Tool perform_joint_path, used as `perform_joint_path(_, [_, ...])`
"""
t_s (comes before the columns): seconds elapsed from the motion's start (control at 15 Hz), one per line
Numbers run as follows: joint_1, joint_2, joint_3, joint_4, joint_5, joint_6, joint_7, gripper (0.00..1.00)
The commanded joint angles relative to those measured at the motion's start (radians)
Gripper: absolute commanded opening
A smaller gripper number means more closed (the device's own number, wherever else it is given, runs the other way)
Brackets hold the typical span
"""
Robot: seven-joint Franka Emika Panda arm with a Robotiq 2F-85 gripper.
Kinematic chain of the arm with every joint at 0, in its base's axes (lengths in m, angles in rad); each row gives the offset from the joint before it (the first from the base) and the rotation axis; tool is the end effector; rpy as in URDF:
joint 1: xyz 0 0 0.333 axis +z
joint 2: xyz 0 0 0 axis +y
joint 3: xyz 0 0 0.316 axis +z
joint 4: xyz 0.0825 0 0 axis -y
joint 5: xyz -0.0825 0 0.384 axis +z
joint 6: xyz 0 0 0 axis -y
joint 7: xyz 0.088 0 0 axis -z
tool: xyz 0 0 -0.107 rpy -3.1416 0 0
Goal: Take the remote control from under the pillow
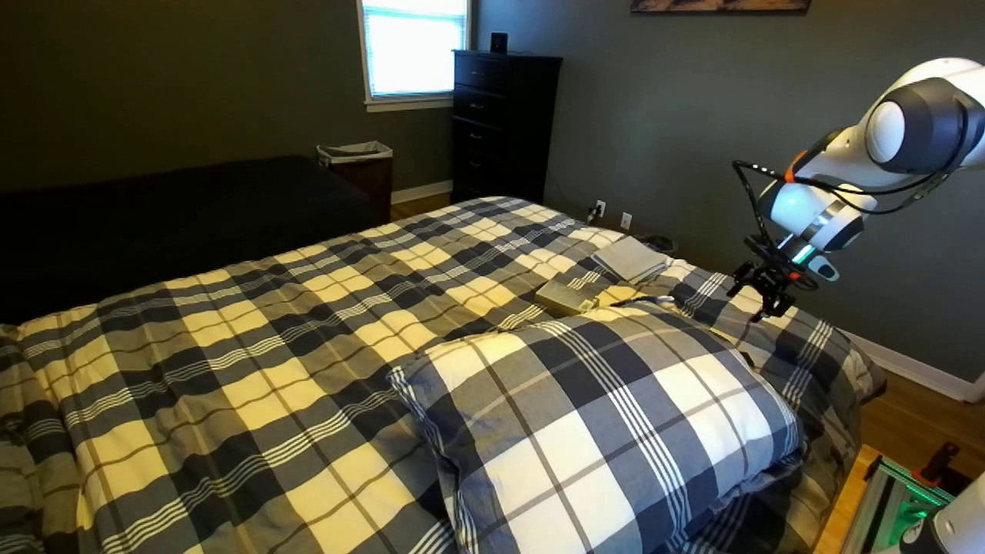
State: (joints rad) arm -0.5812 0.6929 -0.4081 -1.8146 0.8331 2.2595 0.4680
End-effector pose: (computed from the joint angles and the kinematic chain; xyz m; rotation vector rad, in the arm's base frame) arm 0.3745 -0.5105 0.1694 -1.5263 2.3371 0.0554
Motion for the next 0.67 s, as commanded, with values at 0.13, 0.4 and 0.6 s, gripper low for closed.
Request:
perform_joint_path(0.13, [0.135, -0.128, -0.034, -0.159, -0.212, 0.129, -0.056, 1.0])
perform_joint_path(0.4, [0.197, -0.233, -0.03, -0.283, -0.391, 0.232, -0.09, 1.0])
perform_joint_path(0.6, [0.237, -0.307, -0.041, -0.378, -0.535, 0.304, -0.118, 1.0])
